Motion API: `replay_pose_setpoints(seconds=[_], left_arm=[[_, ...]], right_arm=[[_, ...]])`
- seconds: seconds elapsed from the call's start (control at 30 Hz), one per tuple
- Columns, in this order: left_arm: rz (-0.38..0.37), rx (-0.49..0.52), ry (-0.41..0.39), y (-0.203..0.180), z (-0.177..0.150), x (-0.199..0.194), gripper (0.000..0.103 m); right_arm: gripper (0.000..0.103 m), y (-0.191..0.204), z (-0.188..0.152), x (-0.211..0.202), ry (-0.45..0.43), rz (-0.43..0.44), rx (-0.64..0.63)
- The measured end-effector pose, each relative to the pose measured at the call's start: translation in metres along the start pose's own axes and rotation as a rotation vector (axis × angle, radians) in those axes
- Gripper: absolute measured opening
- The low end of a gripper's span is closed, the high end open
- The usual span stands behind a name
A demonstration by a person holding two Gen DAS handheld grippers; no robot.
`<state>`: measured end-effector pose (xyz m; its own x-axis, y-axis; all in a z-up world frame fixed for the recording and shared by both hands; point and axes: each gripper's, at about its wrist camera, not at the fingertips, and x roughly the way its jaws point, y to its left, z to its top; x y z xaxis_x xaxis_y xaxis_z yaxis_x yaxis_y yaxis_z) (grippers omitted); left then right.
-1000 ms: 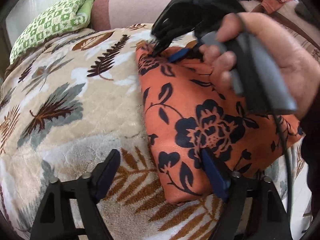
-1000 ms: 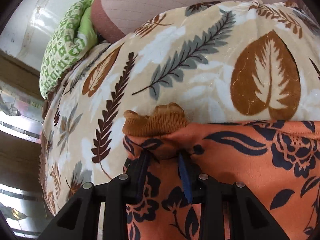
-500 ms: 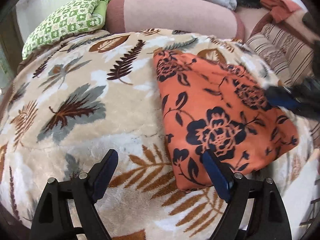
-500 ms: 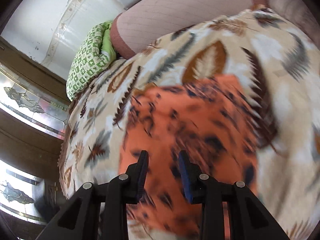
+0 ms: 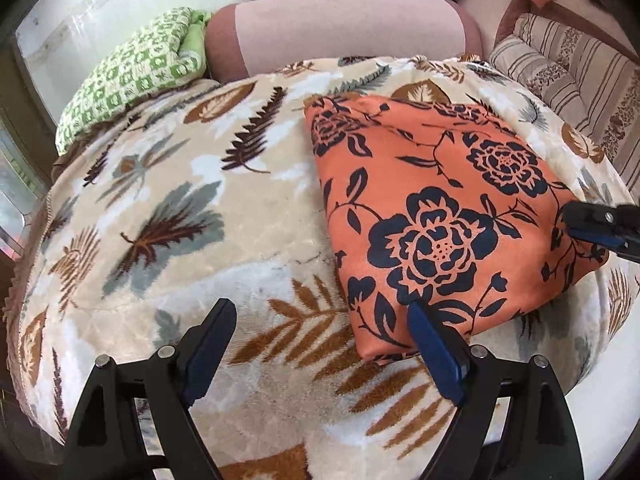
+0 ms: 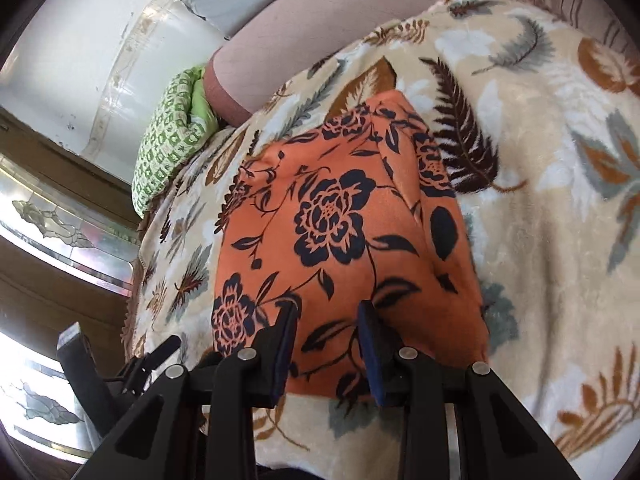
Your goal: Fold small clothes
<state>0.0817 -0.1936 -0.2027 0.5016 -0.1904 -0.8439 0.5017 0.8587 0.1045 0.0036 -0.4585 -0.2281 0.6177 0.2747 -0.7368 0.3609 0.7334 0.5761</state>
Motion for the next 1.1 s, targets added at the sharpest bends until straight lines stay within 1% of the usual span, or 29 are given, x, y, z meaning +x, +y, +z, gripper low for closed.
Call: replay_pose_setpoints(seconds=[0.13, 0.17, 0.23, 0.27, 0.33, 0.5, 0.57, 0.63, 0.73, 0.83, 0.93, 0.97, 1.03, 1.1], left_arm=[[0.006, -0.004, -0.028, -0.001, 0.0, -0.012, 0.088], [0.011, 0.0, -0.037, -0.001, 0.001, -0.016, 0.088], [0.017, 0.009, -0.059, -0.001, 0.0, -0.025, 0.088], [0.018, 0.013, -0.069, -0.001, 0.0, -0.029, 0.088], [0.023, 0.021, -0.088, -0.001, 0.0, -0.039, 0.088], [0.027, 0.023, -0.122, -0.002, -0.002, -0.06, 0.088], [0.028, 0.026, -0.134, -0.004, -0.003, -0.068, 0.088], [0.028, 0.027, -0.146, -0.006, -0.004, -0.076, 0.088], [0.028, 0.026, -0.161, -0.008, -0.005, -0.086, 0.088], [0.034, 0.03, -0.172, -0.009, -0.007, -0.094, 0.088], [0.044, 0.025, -0.172, -0.007, -0.011, -0.098, 0.088], [0.047, 0.023, -0.171, -0.007, -0.012, -0.099, 0.088], [0.056, 0.016, -0.166, -0.006, -0.013, -0.101, 0.088], [0.058, 0.018, -0.168, -0.006, -0.013, -0.103, 0.089]], right_arm=[[0.035, 0.003, -0.011, -0.012, -0.018, -0.033, -0.034], [0.035, 0.001, -0.013, -0.009, -0.009, -0.055, -0.038], [0.035, -0.01, -0.016, 0.007, 0.039, -0.108, -0.021], [0.035, -0.019, -0.018, 0.016, 0.052, -0.104, 0.003], [0.035, -0.024, -0.02, 0.017, 0.02, -0.089, 0.013], [0.035, -0.016, -0.017, 0.013, 0.051, -0.129, 0.004], [0.035, -0.012, -0.015, 0.008, 0.066, -0.139, 0.027], [0.035, -0.006, -0.013, 0.001, 0.056, -0.134, 0.03], [0.035, 0.004, -0.009, -0.014, 0.017, -0.123, 0.014], [0.035, 0.013, -0.006, -0.021, -0.006, -0.109, 0.007], [0.035, 0.018, -0.005, -0.01, 0.012, -0.127, -0.002], [0.035, 0.017, -0.005, -0.001, 0.037, -0.14, 0.005], [0.036, 0.006, -0.009, 0.026, 0.122, -0.174, 0.037], [0.036, 0.002, -0.01, 0.033, 0.101, -0.171, 0.04]])
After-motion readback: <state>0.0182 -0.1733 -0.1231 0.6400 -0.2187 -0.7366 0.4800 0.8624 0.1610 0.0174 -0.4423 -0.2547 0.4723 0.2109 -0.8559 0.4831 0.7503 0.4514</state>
